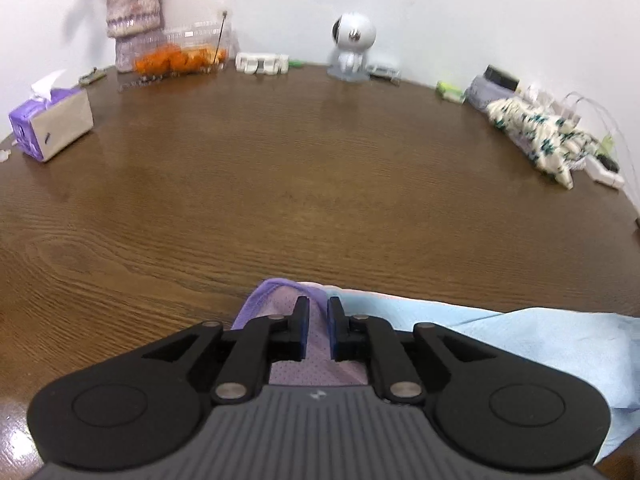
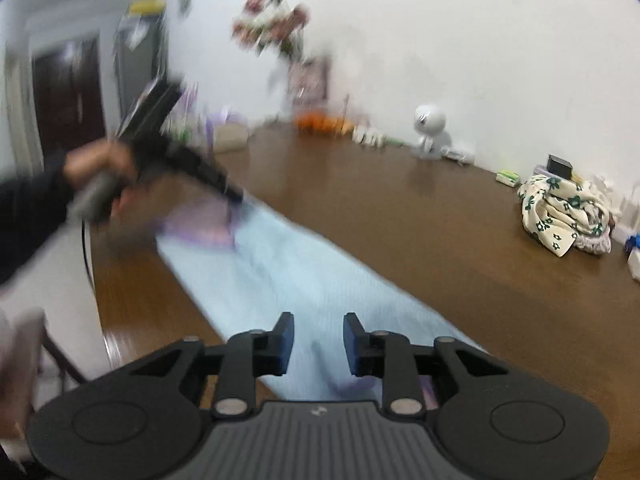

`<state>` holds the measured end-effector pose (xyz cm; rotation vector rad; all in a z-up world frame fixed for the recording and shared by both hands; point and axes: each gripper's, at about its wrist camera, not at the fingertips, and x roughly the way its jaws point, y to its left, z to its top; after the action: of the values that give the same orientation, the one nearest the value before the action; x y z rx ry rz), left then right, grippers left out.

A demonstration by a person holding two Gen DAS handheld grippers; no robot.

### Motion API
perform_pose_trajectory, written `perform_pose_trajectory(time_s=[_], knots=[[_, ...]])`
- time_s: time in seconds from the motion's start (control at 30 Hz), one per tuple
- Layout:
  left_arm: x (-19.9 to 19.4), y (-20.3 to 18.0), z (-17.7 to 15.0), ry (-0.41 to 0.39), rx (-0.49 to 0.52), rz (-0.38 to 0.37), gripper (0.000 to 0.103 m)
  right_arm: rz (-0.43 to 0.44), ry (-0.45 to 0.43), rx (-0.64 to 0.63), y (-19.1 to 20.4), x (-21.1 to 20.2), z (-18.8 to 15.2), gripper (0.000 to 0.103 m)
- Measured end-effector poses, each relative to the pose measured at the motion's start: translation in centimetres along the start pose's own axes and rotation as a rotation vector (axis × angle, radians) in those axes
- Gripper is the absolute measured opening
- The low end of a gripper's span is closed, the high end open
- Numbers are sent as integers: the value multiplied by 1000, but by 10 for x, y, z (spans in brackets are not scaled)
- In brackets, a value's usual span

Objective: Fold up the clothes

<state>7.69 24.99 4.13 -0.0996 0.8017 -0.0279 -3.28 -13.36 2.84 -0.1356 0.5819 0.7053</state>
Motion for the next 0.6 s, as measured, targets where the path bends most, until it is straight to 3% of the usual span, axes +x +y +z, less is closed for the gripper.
perform_pose_trajectory(time_s=[0.17, 0.27, 0.33, 0.37, 0.6], knots=[[-11, -18, -8, -31, 48, 12, 9, -126, 103, 86, -11, 37, -15, 17], [-27, -26, -14, -40, 63, -2, 15, -170, 16, 125, -7, 0, -22, 23], [-42, -29, -17, -66, 56, -19, 31, -270, -65, 185, -6, -32, -33, 40], [-47, -31, -20, -75, 54, -19, 40, -312, -91, 223, -7, -45, -40, 40], [-73, -40, -43, -100, -2, 20, 41, -555, -146, 517, -22, -80, -84, 40]])
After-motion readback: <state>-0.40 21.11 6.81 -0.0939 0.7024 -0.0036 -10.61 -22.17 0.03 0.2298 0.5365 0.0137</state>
